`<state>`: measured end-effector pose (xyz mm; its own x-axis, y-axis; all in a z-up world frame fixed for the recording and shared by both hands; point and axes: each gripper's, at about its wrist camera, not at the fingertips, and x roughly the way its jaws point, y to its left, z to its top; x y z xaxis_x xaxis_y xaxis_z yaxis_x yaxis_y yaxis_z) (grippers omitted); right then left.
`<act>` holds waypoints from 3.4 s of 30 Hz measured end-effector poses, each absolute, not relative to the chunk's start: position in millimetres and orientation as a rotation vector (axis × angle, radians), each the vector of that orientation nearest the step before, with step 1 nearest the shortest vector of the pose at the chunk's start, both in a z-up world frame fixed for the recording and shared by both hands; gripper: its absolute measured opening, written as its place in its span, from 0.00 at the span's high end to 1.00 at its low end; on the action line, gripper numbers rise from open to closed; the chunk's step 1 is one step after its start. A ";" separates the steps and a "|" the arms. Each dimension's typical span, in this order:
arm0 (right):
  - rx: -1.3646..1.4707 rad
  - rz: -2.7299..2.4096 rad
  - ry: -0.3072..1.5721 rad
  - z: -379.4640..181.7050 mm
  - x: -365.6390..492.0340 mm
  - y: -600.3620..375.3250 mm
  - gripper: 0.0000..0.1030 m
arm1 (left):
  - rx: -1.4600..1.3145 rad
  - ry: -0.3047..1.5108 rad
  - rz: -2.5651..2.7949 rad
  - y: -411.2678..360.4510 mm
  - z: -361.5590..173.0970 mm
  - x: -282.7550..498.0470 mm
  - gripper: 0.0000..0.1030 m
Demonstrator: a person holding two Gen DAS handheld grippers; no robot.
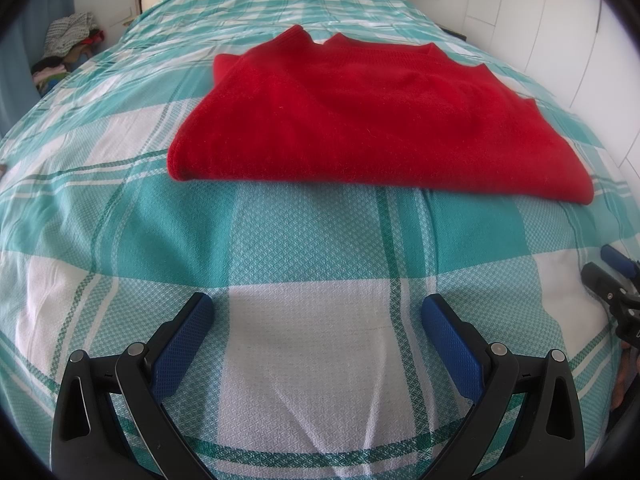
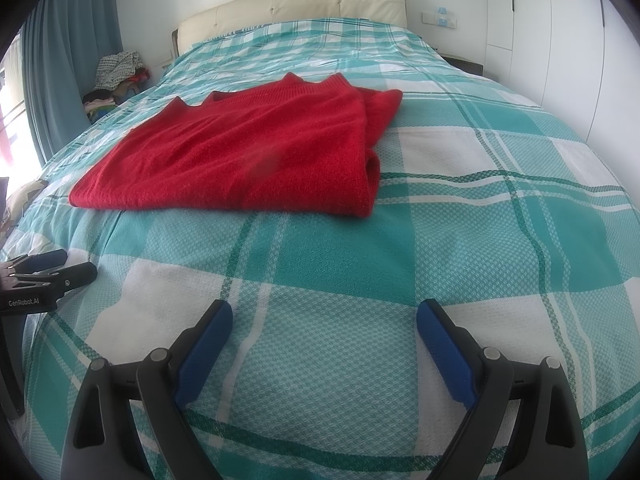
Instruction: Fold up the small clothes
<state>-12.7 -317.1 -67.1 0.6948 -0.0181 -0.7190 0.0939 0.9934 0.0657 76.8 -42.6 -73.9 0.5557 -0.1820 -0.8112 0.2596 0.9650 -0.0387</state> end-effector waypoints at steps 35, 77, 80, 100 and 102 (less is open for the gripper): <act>0.533 0.060 0.986 19.9 214.3 -331.9 0.89 | 0.009 0.741 -0.163 83.1 -13.5 80.7 0.01; 0.067 0.315 0.819 8.5 136.8 -145.7 0.61 | -0.138 0.795 -0.094 137.1 -16.0 99.0 0.01; 0.101 0.305 0.919 -22.8 130.1 -160.5 0.61 | -0.138 0.828 -0.133 128.3 -22.0 101.1 0.01; 0.677 0.335 0.882 -38.2 220.4 -288.8 0.30 | -0.267 1.105 -0.466 30.2 -37.5 266.6 0.08; 0.715 0.408 0.934 -54.1 239.1 -275.8 0.31 | -0.266 1.141 -0.480 27.3 -47.8 273.1 0.08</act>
<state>239.1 -275.8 -54.1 0.5445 0.6037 -0.5823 -0.0178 0.7023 0.7116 273.1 27.3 -47.8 0.3308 -0.4942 -0.8039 0.2295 0.8684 -0.4395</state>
